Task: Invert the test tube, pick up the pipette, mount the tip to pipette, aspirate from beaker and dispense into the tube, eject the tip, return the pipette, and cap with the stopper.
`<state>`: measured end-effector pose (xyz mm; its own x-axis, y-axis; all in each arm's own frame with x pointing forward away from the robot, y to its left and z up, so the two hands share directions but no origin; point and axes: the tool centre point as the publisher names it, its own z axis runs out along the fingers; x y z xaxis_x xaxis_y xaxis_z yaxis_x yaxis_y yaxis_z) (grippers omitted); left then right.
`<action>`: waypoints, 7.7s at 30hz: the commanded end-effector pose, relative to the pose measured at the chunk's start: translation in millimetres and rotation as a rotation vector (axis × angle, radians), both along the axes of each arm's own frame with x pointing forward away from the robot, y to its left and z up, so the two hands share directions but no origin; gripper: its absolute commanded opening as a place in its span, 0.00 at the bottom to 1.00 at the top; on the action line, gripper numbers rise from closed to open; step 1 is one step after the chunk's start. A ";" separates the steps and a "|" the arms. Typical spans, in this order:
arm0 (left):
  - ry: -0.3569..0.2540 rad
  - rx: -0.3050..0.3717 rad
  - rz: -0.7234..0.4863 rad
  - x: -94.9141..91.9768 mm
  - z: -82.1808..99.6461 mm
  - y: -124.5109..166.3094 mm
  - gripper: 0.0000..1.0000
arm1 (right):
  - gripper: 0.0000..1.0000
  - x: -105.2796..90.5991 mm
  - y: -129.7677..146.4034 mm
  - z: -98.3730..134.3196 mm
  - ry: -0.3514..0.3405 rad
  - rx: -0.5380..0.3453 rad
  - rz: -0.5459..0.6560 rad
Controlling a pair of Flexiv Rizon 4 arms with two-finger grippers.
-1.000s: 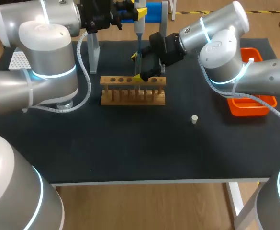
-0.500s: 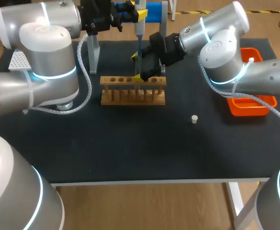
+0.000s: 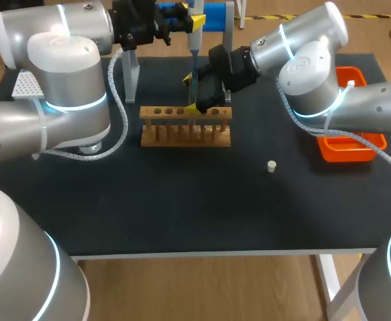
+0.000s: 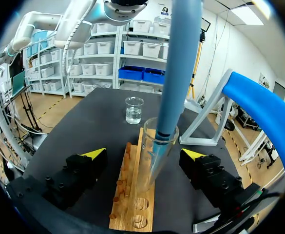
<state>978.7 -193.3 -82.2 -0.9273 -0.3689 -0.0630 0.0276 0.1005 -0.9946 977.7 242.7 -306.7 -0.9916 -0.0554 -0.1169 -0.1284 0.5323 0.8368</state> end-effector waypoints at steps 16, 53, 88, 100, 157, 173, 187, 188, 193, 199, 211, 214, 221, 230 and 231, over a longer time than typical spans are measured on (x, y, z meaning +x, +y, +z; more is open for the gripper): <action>-0.007 -0.006 0.008 -0.2 -0.7 -1.2 0.00 | 1.00 -0.3 -1.0 1.5 0.001 -0.004 0.001; -0.007 -0.006 0.008 -0.2 -0.7 -1.2 0.00 | 1.00 -16.1 -98.9 20.6 0.030 0.272 -0.122; -0.007 -0.006 0.008 -0.2 -0.7 -1.2 0.00 | 1.00 -46.1 -115.7 239.4 -0.020 0.395 -0.141; -0.007 -0.006 0.008 -0.2 -0.7 -1.2 0.00 | 0.84 -34.9 -97.2 280.2 -0.015 0.413 -0.131; -0.007 -0.006 0.008 -0.2 -0.7 -1.2 0.00 | 0.00 -9.3 -7.5 298.5 0.133 0.513 -0.047; -0.007 -0.006 0.008 -0.2 -0.7 -1.2 0.00 | 0.00 -5.4 -7.2 289.7 0.146 0.509 -0.050; -0.007 -0.006 0.008 -0.2 -0.7 -1.2 0.00 | 0.00 -3.1 -5.9 278.6 0.166 0.506 -0.053; -0.007 -0.006 0.008 -0.2 -0.7 -1.2 0.00 | 0.00 -3.2 -5.8 277.7 0.167 0.506 -0.053; -0.007 -0.006 0.008 -0.2 -0.7 -1.2 0.00 | 0.00 -3.3 -5.0 273.0 0.177 0.503 -0.053; -0.007 -0.006 0.008 -0.2 -0.7 -1.2 0.00 | 0.00 -2.8 -3.5 267.0 0.190 0.500 -0.053; -0.007 -0.006 0.008 -0.2 -0.7 -1.2 0.00 | 0.00 -2.1 -4.3 264.5 0.196 0.488 -0.065; -0.007 -0.006 0.008 -0.2 -0.7 -1.2 0.00 | 0.00 -1.6 -4.8 262.6 0.201 0.491 -0.066; -0.007 -0.006 0.008 -0.2 -0.7 -1.2 0.00 | 0.00 -1.2 -4.4 264.2 0.205 0.499 -0.060; -0.007 -0.006 0.008 -0.2 -0.7 -1.2 0.00 | 0.00 -7.4 -11.1 299.6 0.120 0.522 -0.041; -0.007 -0.006 0.008 -0.2 -0.7 -1.2 0.00 | 0.00 -8.6 -12.8 303.1 0.110 0.522 -0.041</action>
